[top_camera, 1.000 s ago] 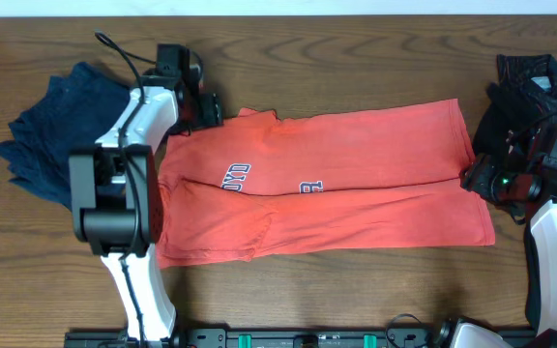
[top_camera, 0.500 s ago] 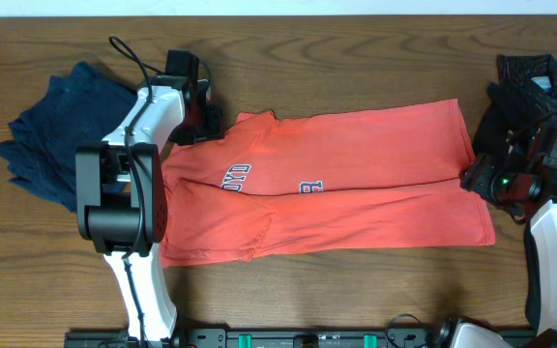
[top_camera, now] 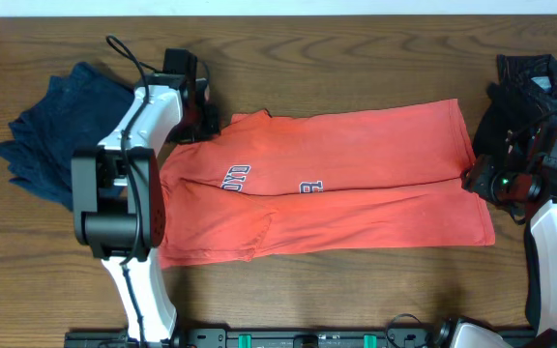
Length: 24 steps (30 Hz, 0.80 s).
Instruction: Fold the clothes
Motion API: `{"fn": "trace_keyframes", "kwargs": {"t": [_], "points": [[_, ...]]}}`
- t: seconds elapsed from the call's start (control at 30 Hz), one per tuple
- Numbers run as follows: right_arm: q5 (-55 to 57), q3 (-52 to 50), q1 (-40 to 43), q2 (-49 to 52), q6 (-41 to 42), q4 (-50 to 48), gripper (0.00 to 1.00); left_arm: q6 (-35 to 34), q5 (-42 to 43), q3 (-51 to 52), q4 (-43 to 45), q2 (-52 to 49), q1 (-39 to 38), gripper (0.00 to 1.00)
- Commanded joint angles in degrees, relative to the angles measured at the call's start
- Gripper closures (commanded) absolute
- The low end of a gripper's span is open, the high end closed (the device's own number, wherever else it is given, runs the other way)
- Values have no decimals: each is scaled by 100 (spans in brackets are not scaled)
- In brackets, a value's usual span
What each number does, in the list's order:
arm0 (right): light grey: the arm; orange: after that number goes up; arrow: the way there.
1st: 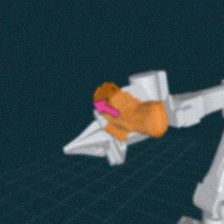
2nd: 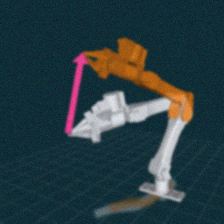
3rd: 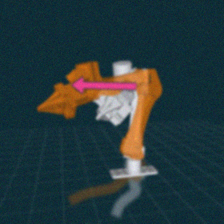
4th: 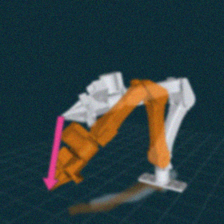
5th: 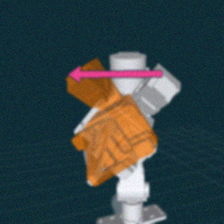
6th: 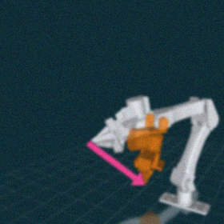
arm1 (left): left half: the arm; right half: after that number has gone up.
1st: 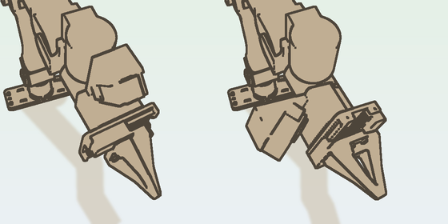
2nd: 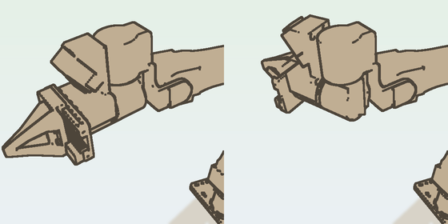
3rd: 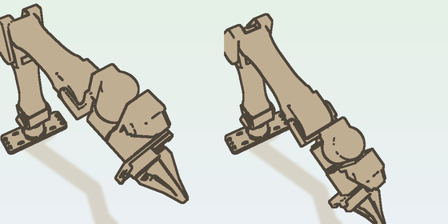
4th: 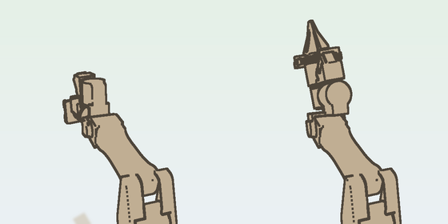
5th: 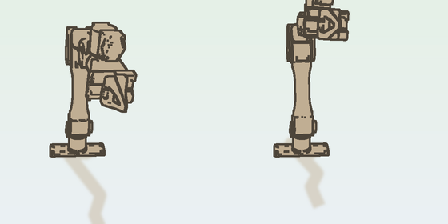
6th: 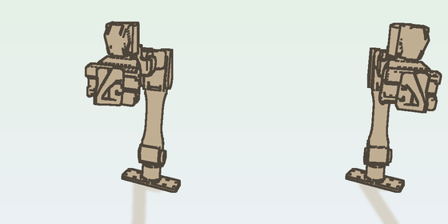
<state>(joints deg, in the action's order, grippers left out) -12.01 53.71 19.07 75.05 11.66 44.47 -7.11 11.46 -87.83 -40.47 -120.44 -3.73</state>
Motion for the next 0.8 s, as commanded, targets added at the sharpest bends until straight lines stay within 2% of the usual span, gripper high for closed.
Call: {"fn": "trace_keyframes", "kwargs": {"t": [0.0,0.13,0.3,0.47,0.6,0.77], "points": [[-26,66,37,-4,-59,-114,45,-74,-11,-28,142,527,87,94],[-48,81,-116,17,-310,-293,53,-138,-11,-28,238,754,109,94],[-22,490,-531,566,-400,0,48,-162,-9,-26,0,743,107,94],[-20,1416,-774,1665,-402,-90,45,-173,-9,-13,-214,739,107,94],[149,2107,-922,2540,-400,-887,43,-173,-11,63,-201,734,107,94],[501,2476,-1036,3401,-402,-1810,43,-173,-11,131,-107,728,107,94]]}}
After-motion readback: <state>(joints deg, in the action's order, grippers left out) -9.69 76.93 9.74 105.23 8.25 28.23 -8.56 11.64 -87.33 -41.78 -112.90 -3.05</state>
